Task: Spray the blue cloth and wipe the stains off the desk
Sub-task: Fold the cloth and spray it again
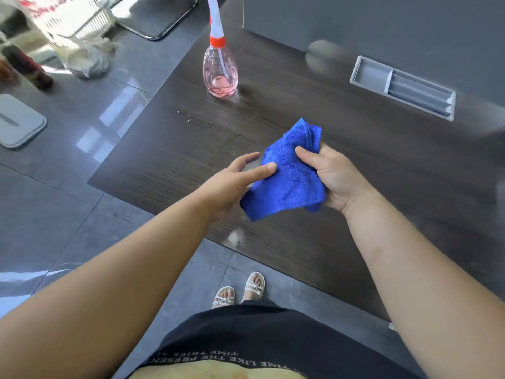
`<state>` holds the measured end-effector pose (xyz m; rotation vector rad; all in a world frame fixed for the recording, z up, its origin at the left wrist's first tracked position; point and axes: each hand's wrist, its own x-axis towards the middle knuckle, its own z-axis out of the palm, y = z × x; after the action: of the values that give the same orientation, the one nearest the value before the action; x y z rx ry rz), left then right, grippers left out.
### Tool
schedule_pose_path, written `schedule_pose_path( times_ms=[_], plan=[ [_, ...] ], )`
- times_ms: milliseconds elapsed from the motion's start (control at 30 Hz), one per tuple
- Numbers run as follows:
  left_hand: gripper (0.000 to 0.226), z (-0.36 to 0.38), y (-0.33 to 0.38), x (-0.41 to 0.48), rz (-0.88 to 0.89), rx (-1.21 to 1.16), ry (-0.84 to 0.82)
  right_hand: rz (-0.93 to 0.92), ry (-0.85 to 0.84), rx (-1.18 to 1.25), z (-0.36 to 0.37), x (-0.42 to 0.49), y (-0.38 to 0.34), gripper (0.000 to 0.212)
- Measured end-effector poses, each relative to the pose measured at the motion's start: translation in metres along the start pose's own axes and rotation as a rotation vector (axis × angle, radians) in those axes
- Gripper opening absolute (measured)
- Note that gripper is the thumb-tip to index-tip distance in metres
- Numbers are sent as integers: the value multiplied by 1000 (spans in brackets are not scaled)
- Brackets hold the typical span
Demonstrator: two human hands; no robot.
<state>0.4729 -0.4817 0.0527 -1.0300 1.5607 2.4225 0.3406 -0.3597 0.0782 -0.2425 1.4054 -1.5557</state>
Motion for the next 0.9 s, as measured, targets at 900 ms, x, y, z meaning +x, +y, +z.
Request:
schedule_pose_path(
  times_ms=[900],
  plan=[
    [37,-25,48,43,-2,367,-105,-248,-75,-1230,-11,61,-20,89]
  ],
)
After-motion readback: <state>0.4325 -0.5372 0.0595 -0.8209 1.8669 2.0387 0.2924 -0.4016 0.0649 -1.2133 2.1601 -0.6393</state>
